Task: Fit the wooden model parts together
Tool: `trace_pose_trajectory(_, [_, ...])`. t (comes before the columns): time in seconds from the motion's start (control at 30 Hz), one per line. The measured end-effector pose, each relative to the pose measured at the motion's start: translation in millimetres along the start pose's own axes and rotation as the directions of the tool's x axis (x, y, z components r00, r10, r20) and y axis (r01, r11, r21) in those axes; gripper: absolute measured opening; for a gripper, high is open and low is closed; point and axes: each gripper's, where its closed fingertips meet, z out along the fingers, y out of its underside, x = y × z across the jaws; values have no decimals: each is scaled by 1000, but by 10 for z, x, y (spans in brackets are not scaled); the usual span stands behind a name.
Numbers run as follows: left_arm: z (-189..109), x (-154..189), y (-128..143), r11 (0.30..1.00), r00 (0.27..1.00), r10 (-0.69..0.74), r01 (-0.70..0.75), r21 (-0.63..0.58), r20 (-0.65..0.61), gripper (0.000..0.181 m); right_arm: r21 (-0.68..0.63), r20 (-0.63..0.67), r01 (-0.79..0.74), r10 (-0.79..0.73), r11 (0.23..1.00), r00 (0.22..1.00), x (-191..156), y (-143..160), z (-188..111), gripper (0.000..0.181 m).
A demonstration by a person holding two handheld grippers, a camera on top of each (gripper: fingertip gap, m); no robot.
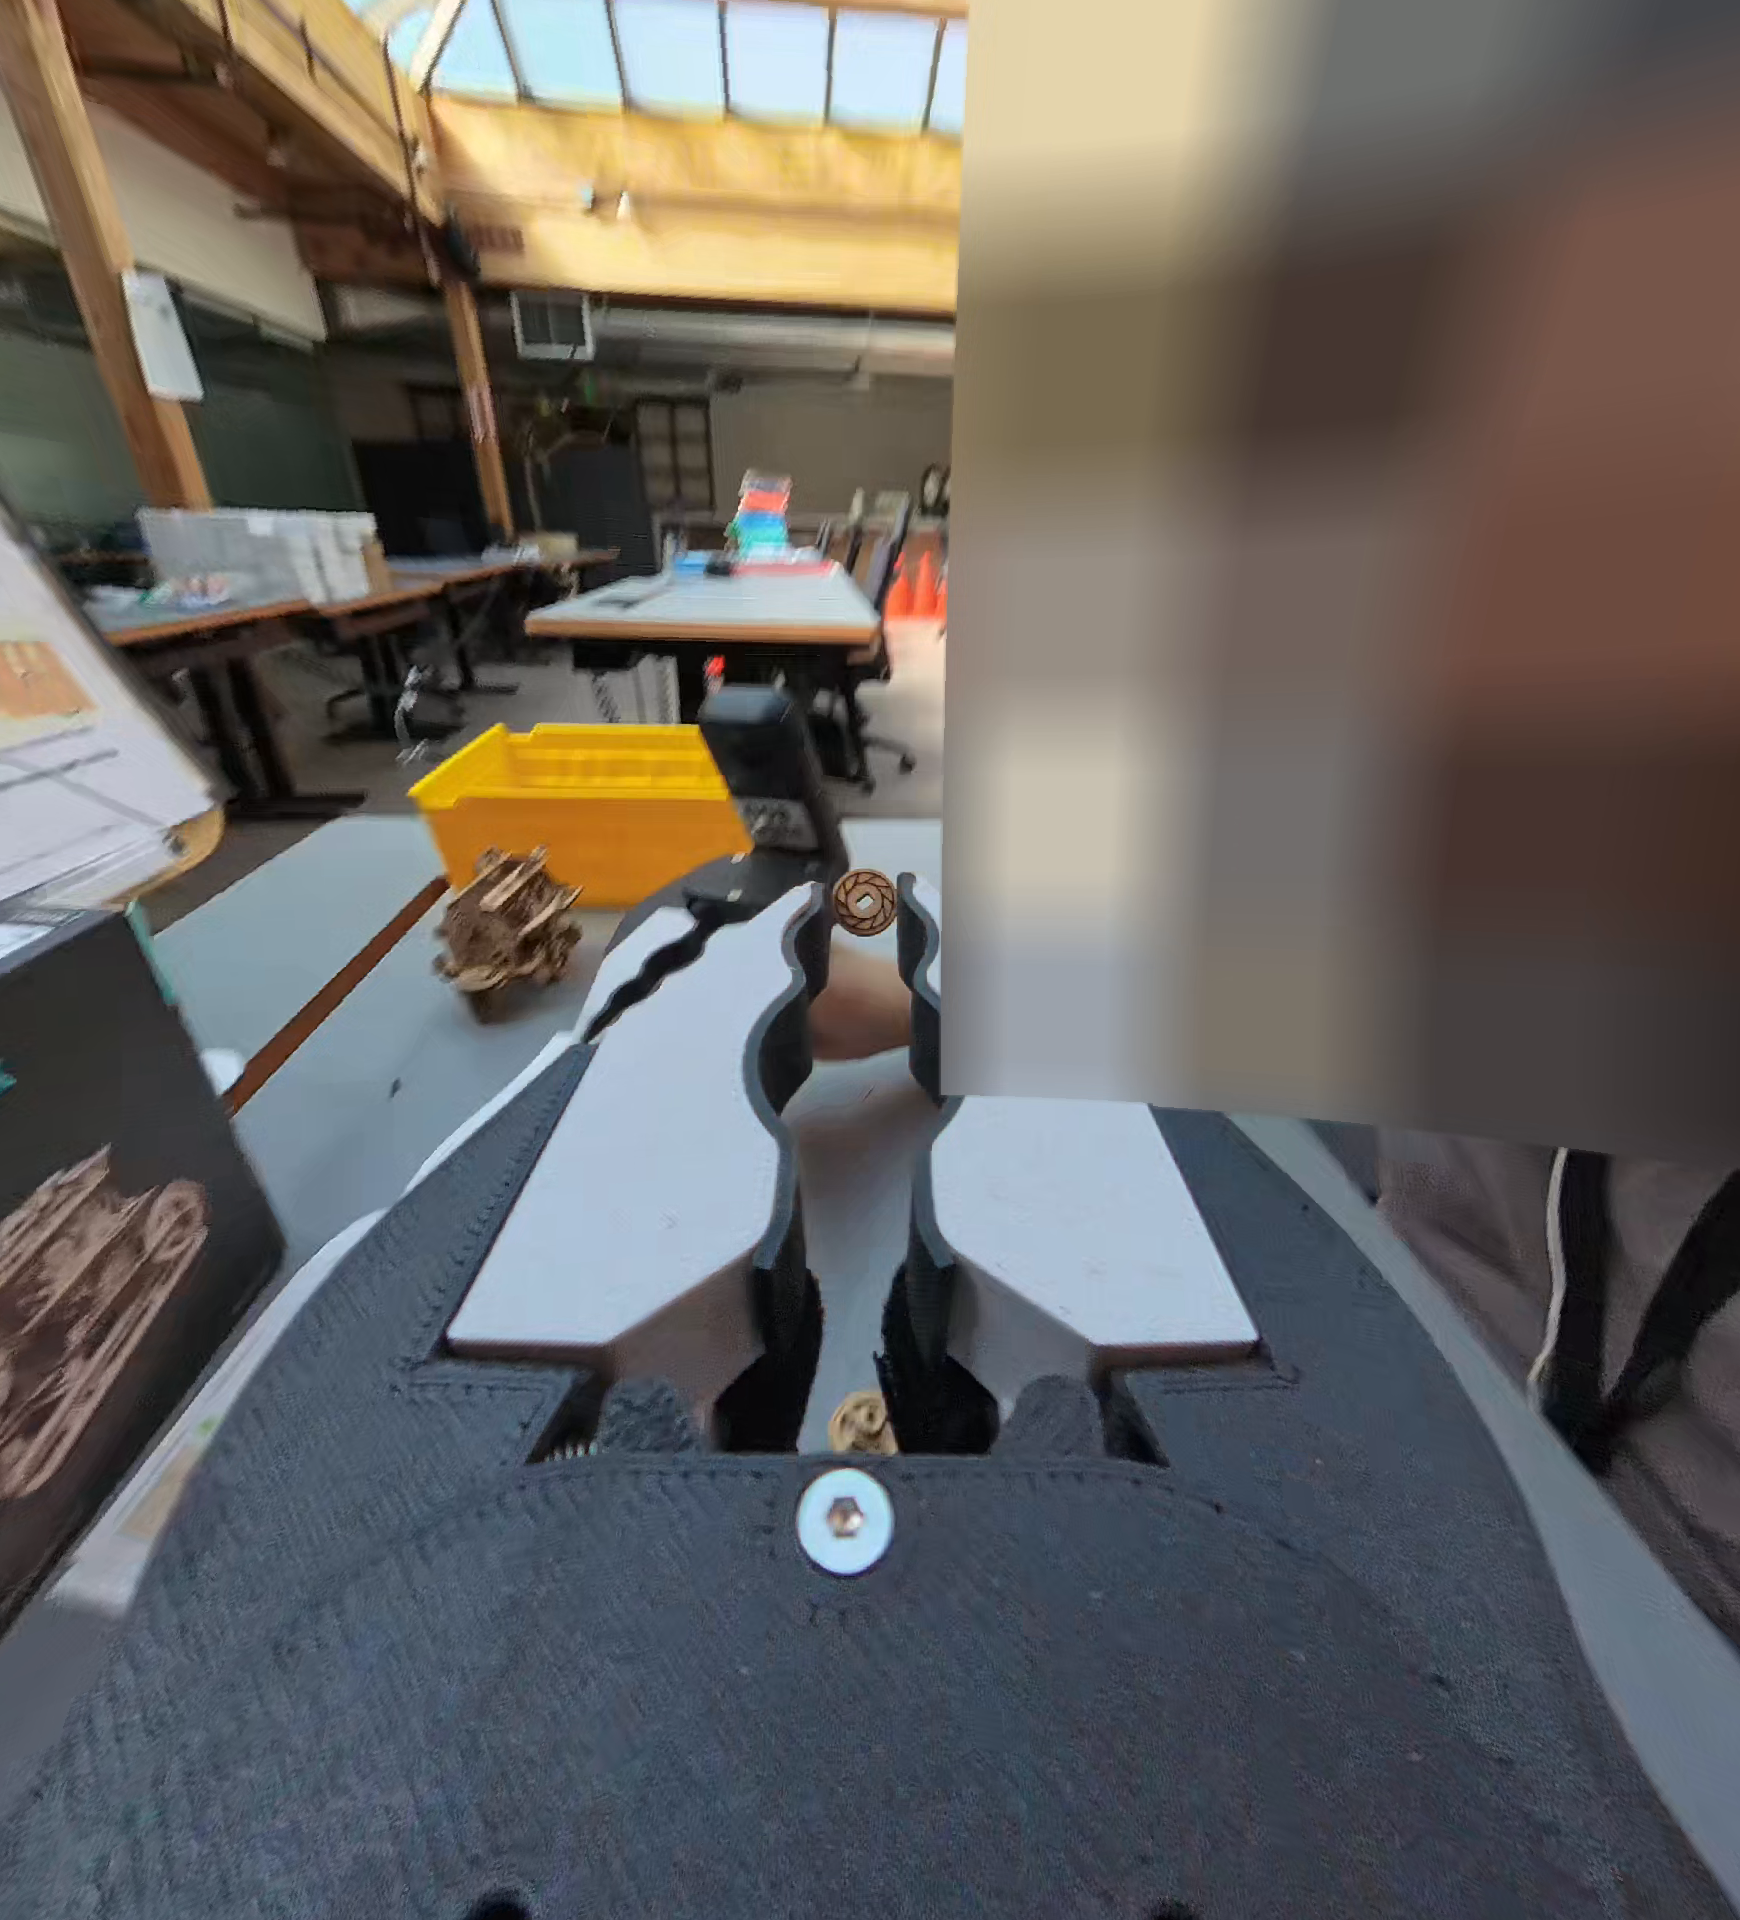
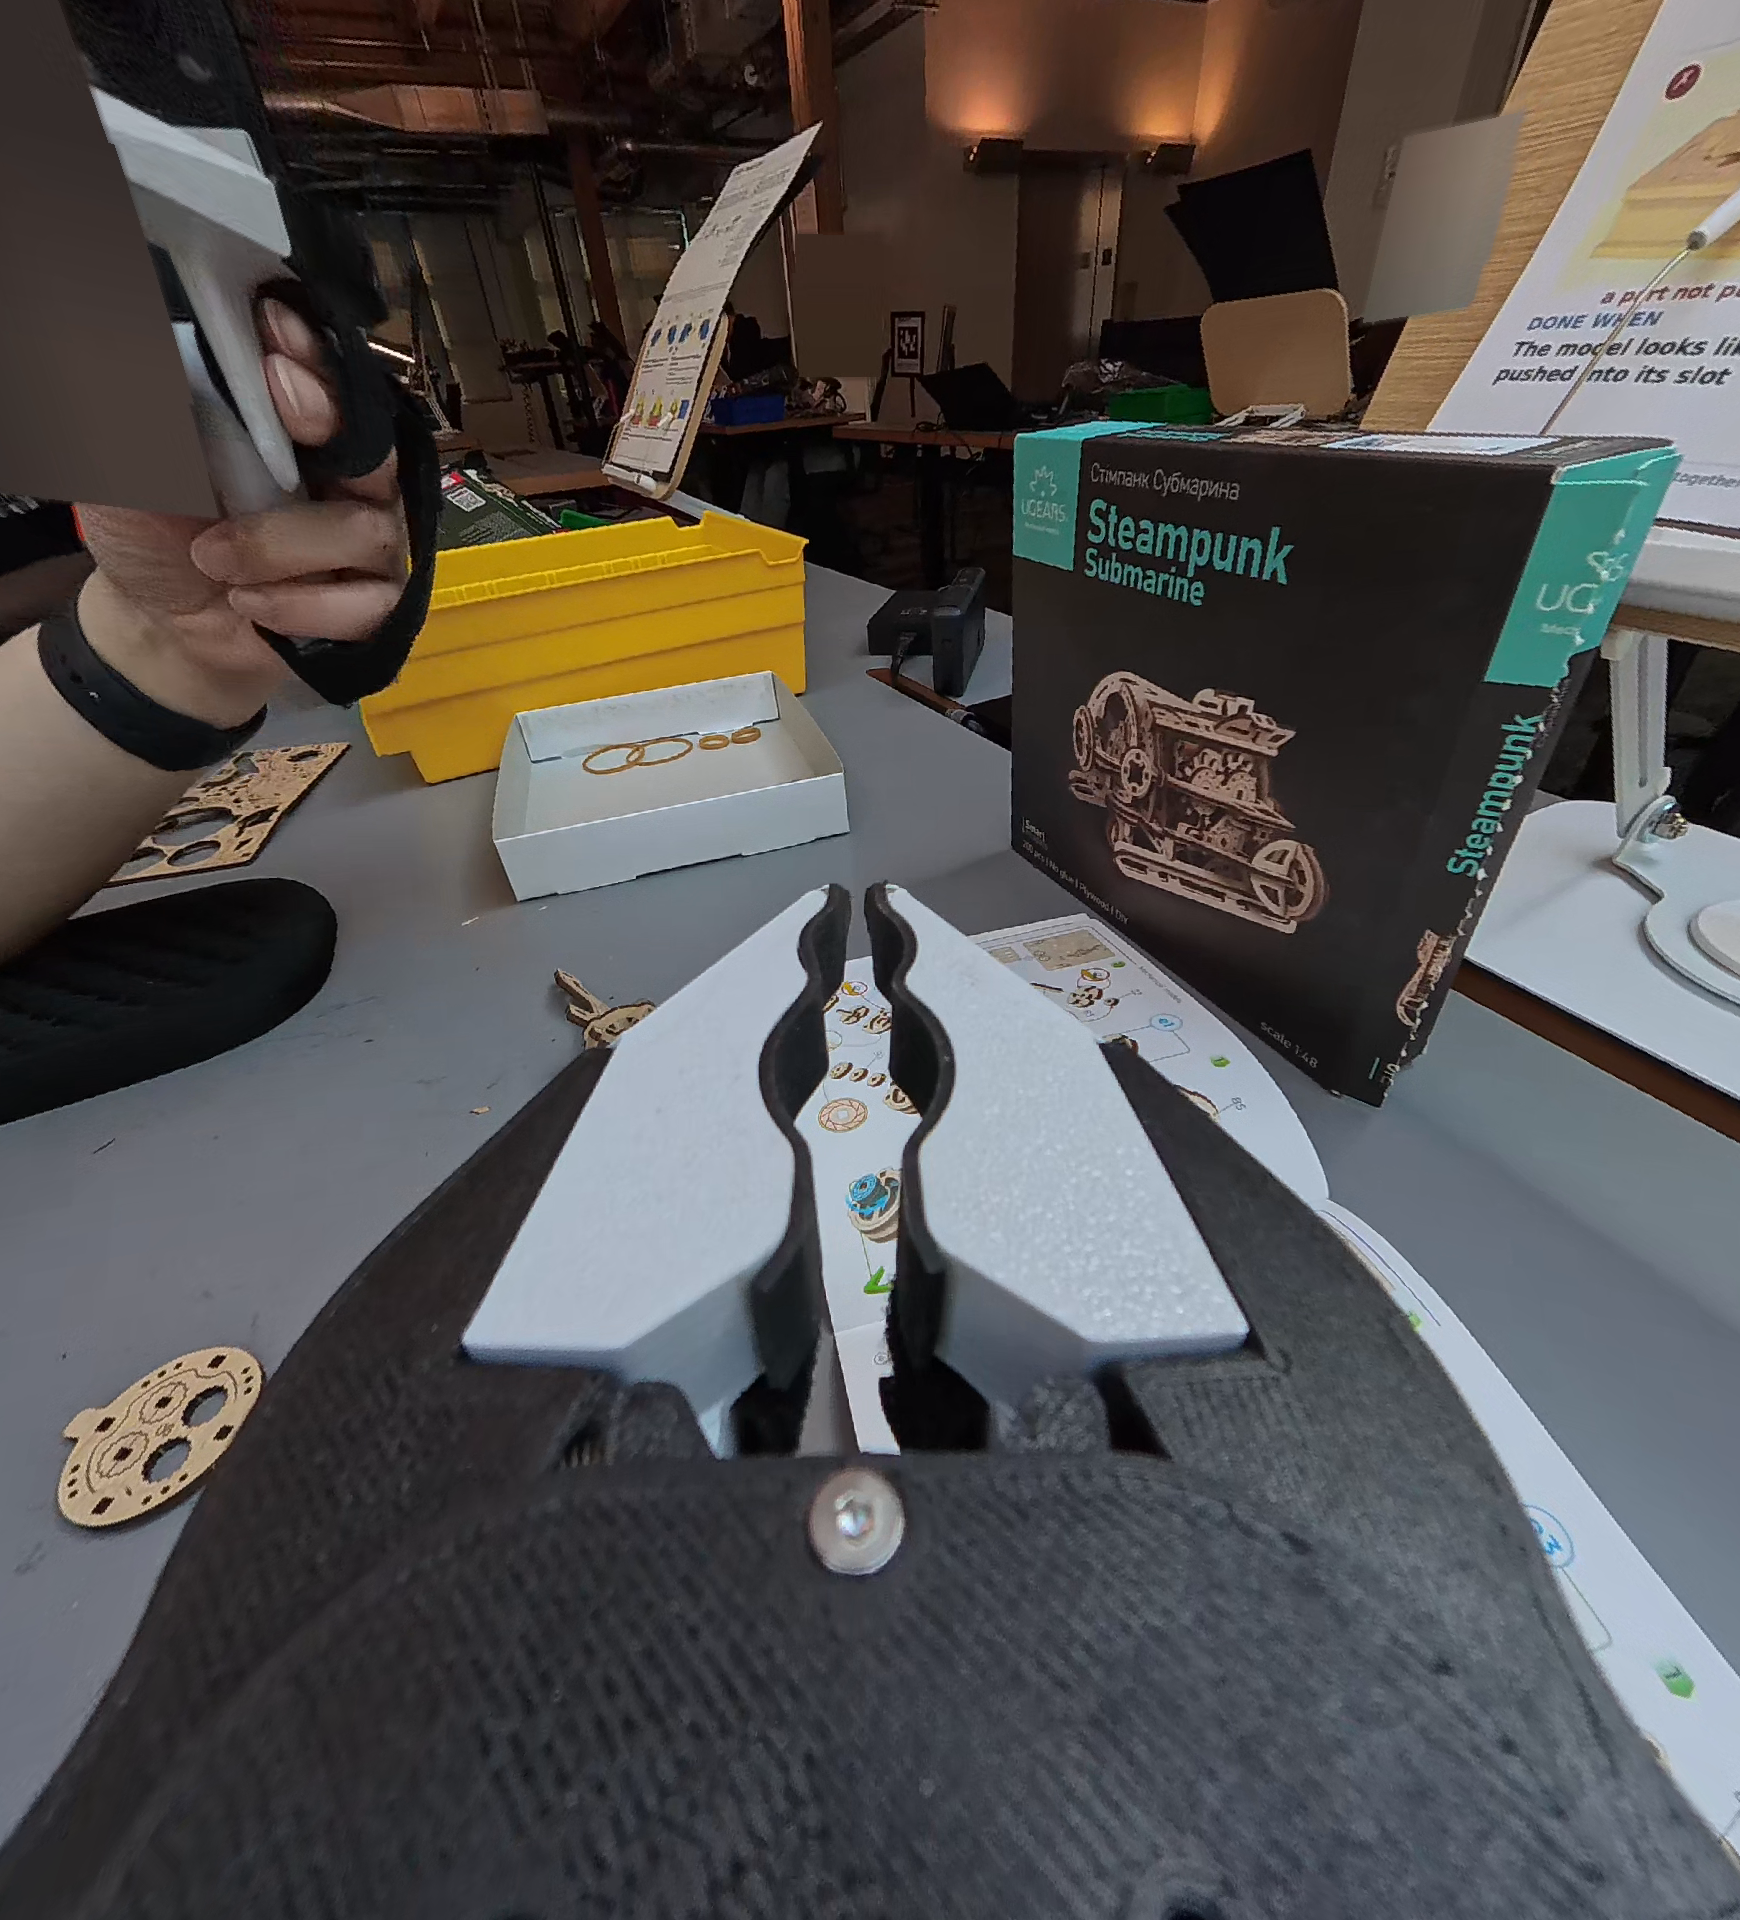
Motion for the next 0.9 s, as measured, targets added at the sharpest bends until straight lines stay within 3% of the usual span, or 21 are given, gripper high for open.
trace_pose_trajectory(0.03, [45, -80, 208, 985, 994, 78, -65, -159, 77, 10, 0, 1, -3, 3, 1000, 1000, 1, 2, 0, 3])
trace_pose_trajectory(0.1, [52, -235, 629, 871, 953, 259, -160, -464, 156, 10, 0, 3, -10, 10, 1000, 1000, 4, 4, 3, 3])
trace_pose_trajectory(0.17, [48, -356, 950, 711, 894, 422, -224, -666, 150, 11, 1, 4, -12, 12, 1000, 1000, 5, 4, 3, 3])
trace_pose_trajectory(0.3, [144, -335, 1393, 489, 843, 538, -309, -816, 4, 11, -4, 4, -10, 10, 1000, 1000, 6, 13, 6, 3])
trace_pose_trajectory(0.37, [141, -337, 1520, 428, 833, 553, -322, -844, -38, 11, -4, 3, -9, 9, 1000, 1000, 8, 13, 4, 3])
trace_pose_trajectory(0.5, [148, -288, 1577, 458, 873, 487, -296, -838, -42, 11, -5, 5, -17, 17, 1000, 1000, 7, 18, 5, 3])
trace_pose_trajectory(0.8, [92, -310, 1667, 424, 878, 476, -281, -861, -52, 11, -9, 9, -19, 19, 1000, 1000, 1, 26, 11, 3])
trace_pose_trajectory(0.9, [112, -248, 1720, 450, 908, 415, -258, -855, -56, 11, -11, 10, -22, 23, 1000, 1000, 3, 29, 12, 3])
